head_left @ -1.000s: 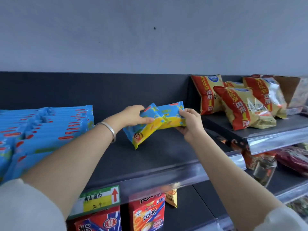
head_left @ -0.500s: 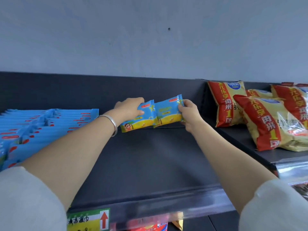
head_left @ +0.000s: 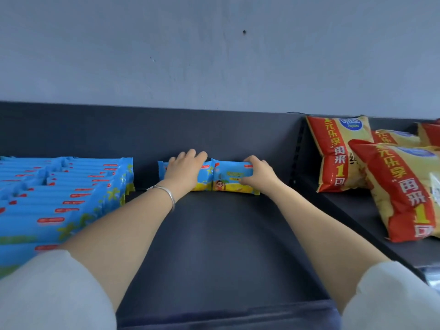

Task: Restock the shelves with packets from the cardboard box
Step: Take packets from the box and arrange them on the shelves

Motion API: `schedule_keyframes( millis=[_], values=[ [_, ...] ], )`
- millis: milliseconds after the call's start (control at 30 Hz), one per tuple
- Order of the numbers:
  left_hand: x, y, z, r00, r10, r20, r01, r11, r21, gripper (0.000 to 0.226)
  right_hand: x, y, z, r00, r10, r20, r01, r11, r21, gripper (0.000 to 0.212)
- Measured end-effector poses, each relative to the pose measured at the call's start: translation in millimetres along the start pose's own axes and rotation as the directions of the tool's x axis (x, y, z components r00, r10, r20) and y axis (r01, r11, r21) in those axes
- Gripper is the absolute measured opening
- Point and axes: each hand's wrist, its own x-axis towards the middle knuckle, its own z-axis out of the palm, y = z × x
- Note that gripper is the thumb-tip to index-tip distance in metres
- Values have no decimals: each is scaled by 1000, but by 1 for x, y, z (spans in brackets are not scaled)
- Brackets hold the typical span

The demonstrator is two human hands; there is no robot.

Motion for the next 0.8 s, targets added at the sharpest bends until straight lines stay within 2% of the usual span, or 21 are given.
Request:
schedule_keyframes(
  millis=[33, 67, 167, 233, 333, 467, 600, 700, 800],
  values=[
    [0, 0, 2, 1000, 9, -25, -8, 1000, 16, 50, 1, 1, 2, 1000, -17, -15, 15, 995, -101, 49],
    [0, 1, 3, 999, 16, -46, -14, 999, 38, 55, 2, 2, 5, 999, -30, -45, 24, 991, -128, 46],
    [-1, -1, 10, 995, 8, -102, -1, 997, 73, 63, 5, 6, 9, 984, -40, -176, 47, 998, 36, 40],
    [-2, -3, 13, 991, -17, -133, 26, 998, 63, 67, 6, 7, 7, 967, -1, -256, 18, 998, 65, 41],
    [-2, -3, 14, 986, -27, -166, 46, 992, 114, 65, 3, 6, 5, 949, 26, -315, -52, 996, -75, 40],
    [-2, 1, 14, 985, -29, -169, 60, 981, 182, 61, -3, 1, 11, 922, -57, -382, -79, 940, -332, 42],
    [-2, 1, 8, 992, -11, -130, 34, 983, 179, 60, -5, -1, 13, 938, -174, -299, -3, 860, -510, 30],
    [-7, -3, 6, 991, -4, -131, 25, 986, 164, 64, -8, -2, 10, 941, -190, -279, 20, 856, -517, 25],
    [-14, -6, 3, 989, 11, -151, 12, 989, 148, 58, -11, -5, 3, 936, -207, -286, 34, 859, -511, 25]
  ],
)
